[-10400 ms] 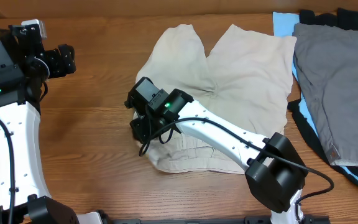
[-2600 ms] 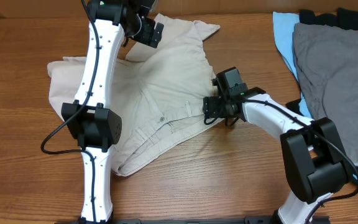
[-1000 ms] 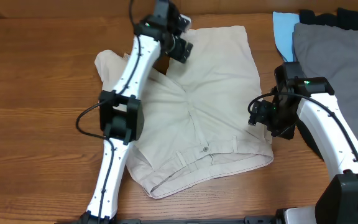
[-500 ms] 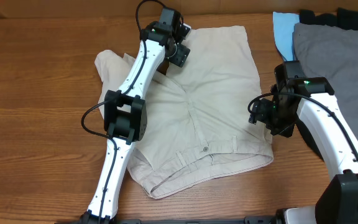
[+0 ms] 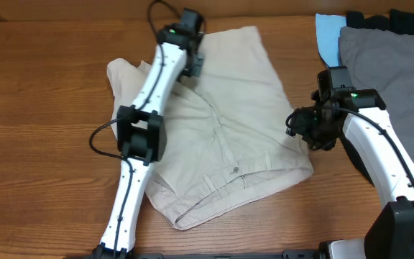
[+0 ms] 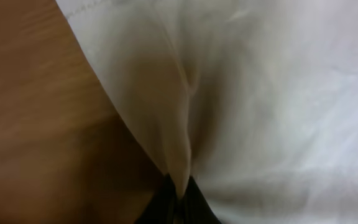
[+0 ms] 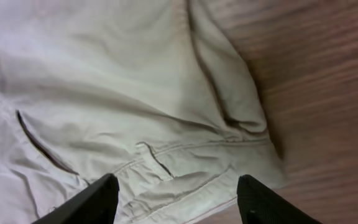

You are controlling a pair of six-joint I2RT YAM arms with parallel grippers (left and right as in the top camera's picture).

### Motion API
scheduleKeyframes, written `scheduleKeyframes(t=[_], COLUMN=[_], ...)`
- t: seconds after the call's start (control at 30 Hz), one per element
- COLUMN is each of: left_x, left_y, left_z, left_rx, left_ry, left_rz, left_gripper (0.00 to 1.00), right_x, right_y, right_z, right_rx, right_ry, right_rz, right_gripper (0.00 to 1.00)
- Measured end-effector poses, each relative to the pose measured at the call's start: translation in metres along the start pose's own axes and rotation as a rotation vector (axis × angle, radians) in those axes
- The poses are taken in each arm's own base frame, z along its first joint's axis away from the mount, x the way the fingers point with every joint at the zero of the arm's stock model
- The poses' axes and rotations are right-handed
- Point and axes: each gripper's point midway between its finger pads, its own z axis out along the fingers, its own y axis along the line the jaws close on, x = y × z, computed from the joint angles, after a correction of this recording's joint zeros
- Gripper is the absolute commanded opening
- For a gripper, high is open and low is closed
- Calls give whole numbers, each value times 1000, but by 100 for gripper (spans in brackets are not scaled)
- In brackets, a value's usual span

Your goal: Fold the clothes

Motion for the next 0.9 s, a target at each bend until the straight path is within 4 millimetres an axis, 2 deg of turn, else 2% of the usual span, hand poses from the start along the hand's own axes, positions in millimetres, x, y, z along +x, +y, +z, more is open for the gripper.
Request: scheduleKeyframes(t=[0.13, 0.2, 0.27, 0.3, 0.33, 0.4, 0.5, 0.63, 0.73, 0.9], left_x=[34, 57, 83, 95, 106, 127, 141, 142, 132, 92], left_y=[71, 117, 156, 169, 181, 208, 229, 233, 228, 220], left_z=[-4, -7, -11, -14, -16, -22, -24, -25, -28, -52], left_rx=[-53, -82, -106, -113, -120, -131, -131, -117, -95, -84], left_ry=[143, 220, 302, 337, 373, 424, 451, 449, 416, 260], left_rz=[-180, -281, -366, -396, -427, -489, -539, -544, -525, -479], left_gripper=[5, 8, 21, 33, 38, 41, 44, 51, 59, 65], right_x=[-7, -9, -11, -12, -13, -13, -12, -12, -15, -17], right_y=[18, 27, 33, 36, 39, 44, 54, 72, 84, 99], right_z=[1, 4, 9, 13, 19, 33, 55, 82, 93, 100], right_rx=[-42, -56, -64, -65, -65, -62, -72, -102, -125, -151], right_ry=[-42, -56, -58, -57, -52, -33, -4, 9, -4, -33], right_rz=[-41, -59, -68, -73, -78, -89, -112, -153, -176, -220], right_gripper=[63, 63, 63, 63, 63, 63, 63, 63, 50, 14])
